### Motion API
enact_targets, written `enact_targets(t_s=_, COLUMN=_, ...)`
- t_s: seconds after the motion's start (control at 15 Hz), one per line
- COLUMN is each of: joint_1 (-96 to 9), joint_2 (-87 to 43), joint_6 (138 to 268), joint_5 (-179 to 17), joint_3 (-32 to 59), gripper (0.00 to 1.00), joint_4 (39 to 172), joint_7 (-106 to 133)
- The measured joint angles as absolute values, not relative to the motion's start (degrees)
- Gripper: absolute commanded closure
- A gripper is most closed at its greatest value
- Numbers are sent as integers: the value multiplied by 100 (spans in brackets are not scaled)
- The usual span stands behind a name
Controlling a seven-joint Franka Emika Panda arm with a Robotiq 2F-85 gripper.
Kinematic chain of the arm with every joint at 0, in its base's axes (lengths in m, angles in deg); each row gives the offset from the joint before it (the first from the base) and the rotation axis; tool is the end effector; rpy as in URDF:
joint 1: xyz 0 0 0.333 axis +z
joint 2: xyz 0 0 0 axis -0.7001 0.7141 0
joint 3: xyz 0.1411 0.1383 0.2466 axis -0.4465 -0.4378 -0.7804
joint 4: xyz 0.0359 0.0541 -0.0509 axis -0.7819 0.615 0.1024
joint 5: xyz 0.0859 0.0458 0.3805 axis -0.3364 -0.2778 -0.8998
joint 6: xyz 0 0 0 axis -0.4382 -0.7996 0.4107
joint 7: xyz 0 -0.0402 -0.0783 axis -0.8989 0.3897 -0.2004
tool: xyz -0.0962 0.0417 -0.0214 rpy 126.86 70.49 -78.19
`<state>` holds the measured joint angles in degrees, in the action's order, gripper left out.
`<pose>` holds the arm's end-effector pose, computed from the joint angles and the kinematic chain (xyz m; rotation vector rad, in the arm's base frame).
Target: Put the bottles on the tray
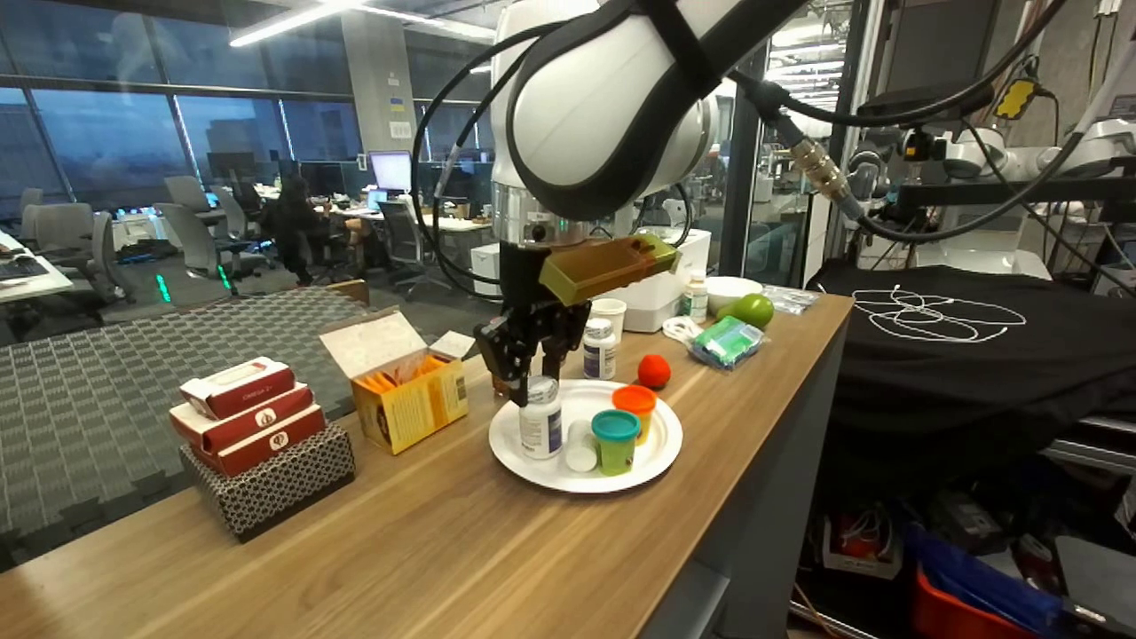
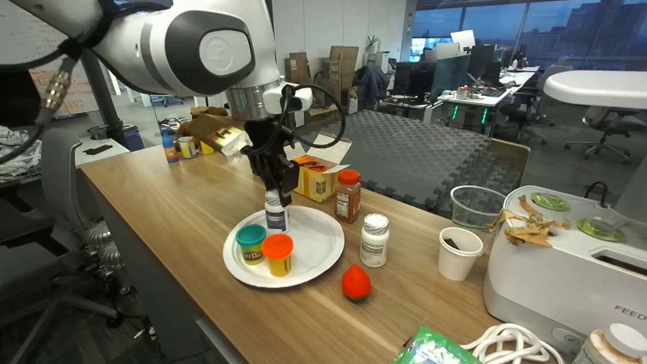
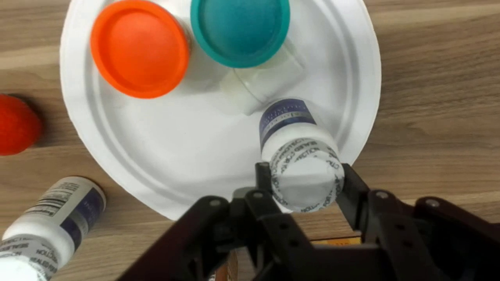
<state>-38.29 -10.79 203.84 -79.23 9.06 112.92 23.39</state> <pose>0.6729 0.0753 0.3102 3.0994 -0.1324 0.2317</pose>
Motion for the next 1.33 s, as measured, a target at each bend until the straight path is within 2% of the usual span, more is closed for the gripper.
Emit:
enact_targets(t_s=0.27, joint_1=-3829, joint_2=-1133, joint_6=20455, joint_5=-7992, joint_3=899, gripper=80, joint_4=11427, joint_7=2339)
enact_targets(t_s=0.33, joint_1=-3828, joint_2=-1158, joint_6=20458, joint_5=-8016, joint_3=892, gripper=72, joint_4=11462, joint_7=2339)
enact_targets(t_s=0.4, joint_1=-3824, joint_2=-1189, joint_6=20459, joint_5=-8020, joint_3=889, gripper=30, joint_4=11506, joint_7=2339)
enact_targets(t_s=0.53, joint_1=-3807, joint_2=-1253, joint_6=20460, joint_5=-8018, joint_3=891, gripper=23, joint_4=11602, joint_7=2343)
enact_targets(t_s=0.73, joint_1=-3774, joint_2=-1324, joint_6=20458, joint_5=-7935, joint_3=987, gripper=2, joint_4=11717, joint_7=2410)
enact_targets(t_s=1.33, joint_1=-3881, joint_2=-1353, joint_6=20503, joint_5=-7647, joint_3=1401, gripper=1, joint_4=11410, joint_7=2568)
